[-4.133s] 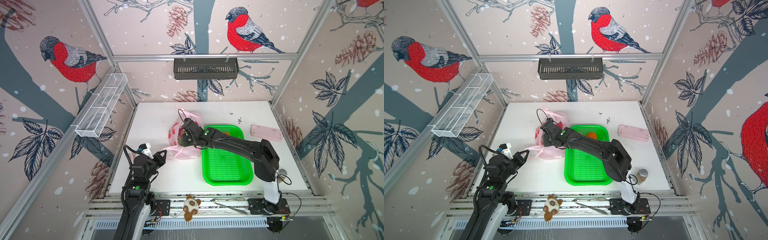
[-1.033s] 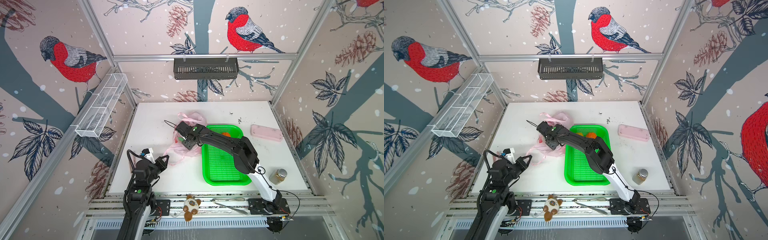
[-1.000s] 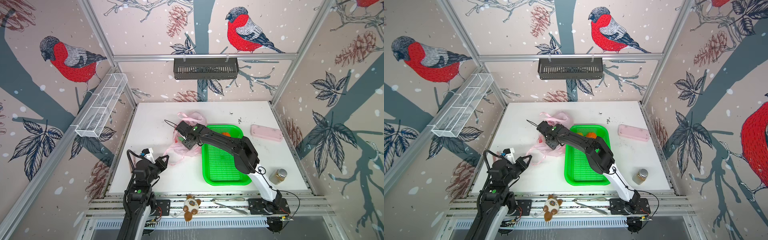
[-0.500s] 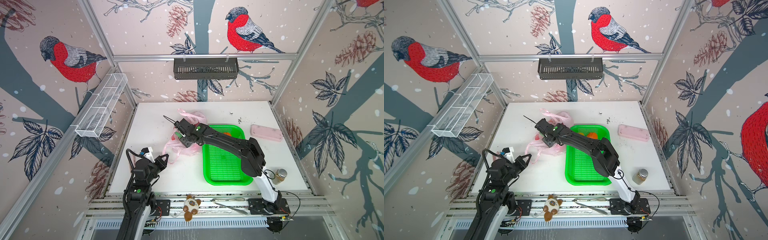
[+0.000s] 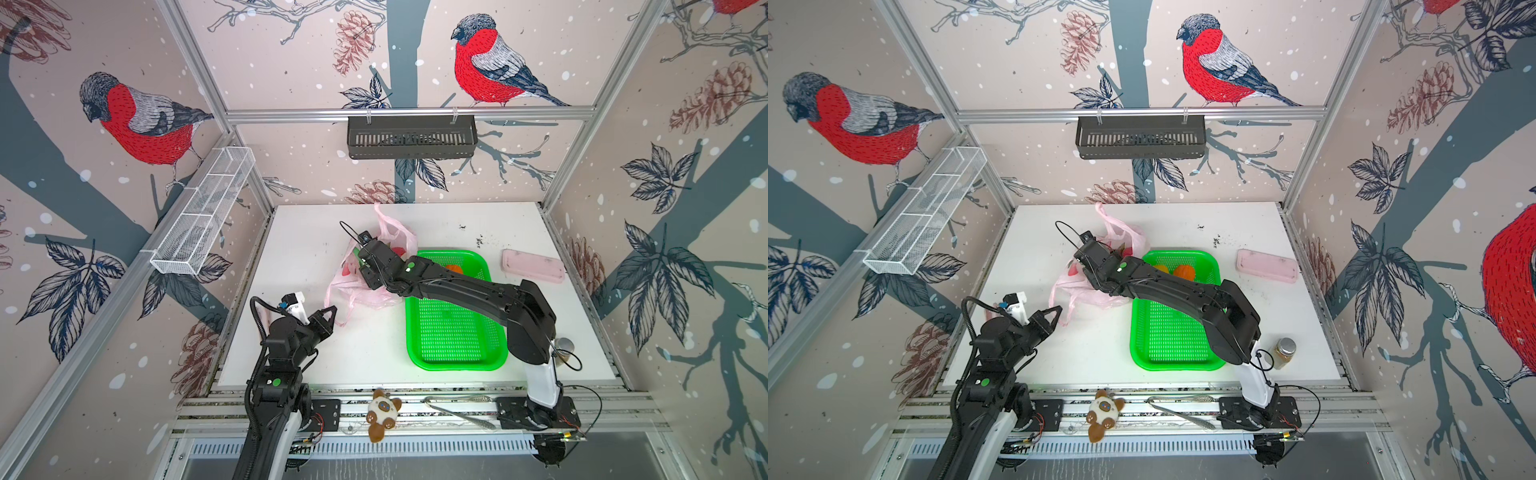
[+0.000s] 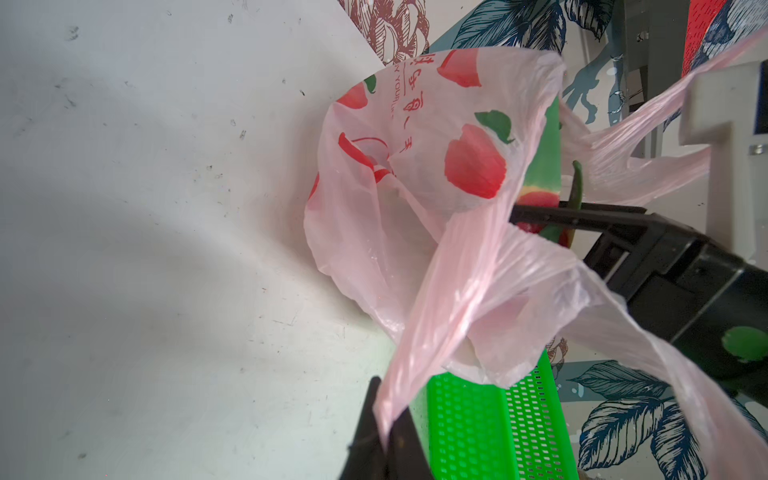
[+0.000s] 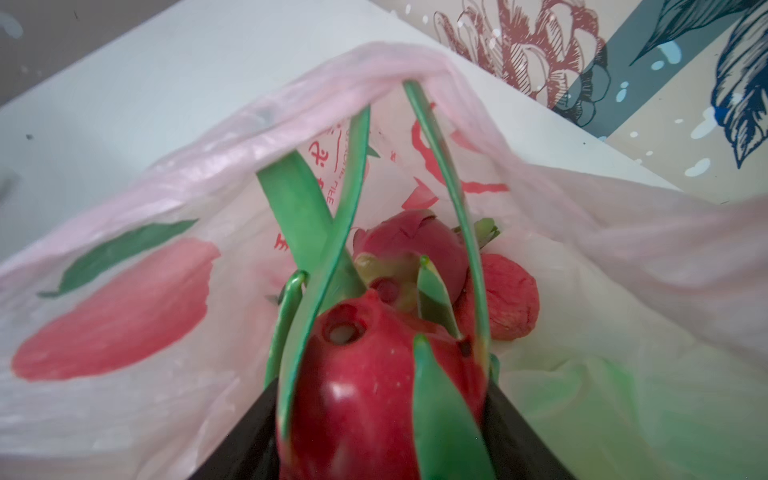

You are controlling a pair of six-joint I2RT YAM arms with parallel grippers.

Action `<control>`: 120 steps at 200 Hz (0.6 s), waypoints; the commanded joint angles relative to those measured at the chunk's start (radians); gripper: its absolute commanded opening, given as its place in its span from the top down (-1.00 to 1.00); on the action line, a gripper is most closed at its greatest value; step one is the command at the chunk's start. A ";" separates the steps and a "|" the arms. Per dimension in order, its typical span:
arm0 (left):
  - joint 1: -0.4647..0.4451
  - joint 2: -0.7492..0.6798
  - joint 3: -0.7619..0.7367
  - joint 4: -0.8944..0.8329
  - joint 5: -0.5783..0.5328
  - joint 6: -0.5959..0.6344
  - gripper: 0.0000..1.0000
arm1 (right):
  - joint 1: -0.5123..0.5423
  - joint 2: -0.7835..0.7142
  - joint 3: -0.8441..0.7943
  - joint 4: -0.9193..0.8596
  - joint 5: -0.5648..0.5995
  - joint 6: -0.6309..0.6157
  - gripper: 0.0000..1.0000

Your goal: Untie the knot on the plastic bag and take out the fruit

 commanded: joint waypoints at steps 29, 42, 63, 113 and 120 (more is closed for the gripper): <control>0.000 0.019 0.033 0.021 -0.027 0.015 1.00 | 0.013 -0.037 -0.022 0.136 0.037 -0.005 0.77; -0.001 0.024 0.039 0.033 -0.036 0.016 1.00 | 0.018 -0.047 -0.034 0.145 0.036 -0.011 0.77; -0.001 0.053 0.059 0.073 -0.050 0.014 1.00 | 0.029 -0.066 -0.057 0.162 0.038 -0.028 0.77; -0.001 0.204 0.155 0.206 -0.085 0.054 1.00 | 0.074 -0.106 -0.122 0.178 0.062 -0.057 0.77; -0.002 0.224 0.171 0.221 -0.093 0.065 1.00 | 0.080 -0.109 -0.130 0.175 0.067 -0.054 0.77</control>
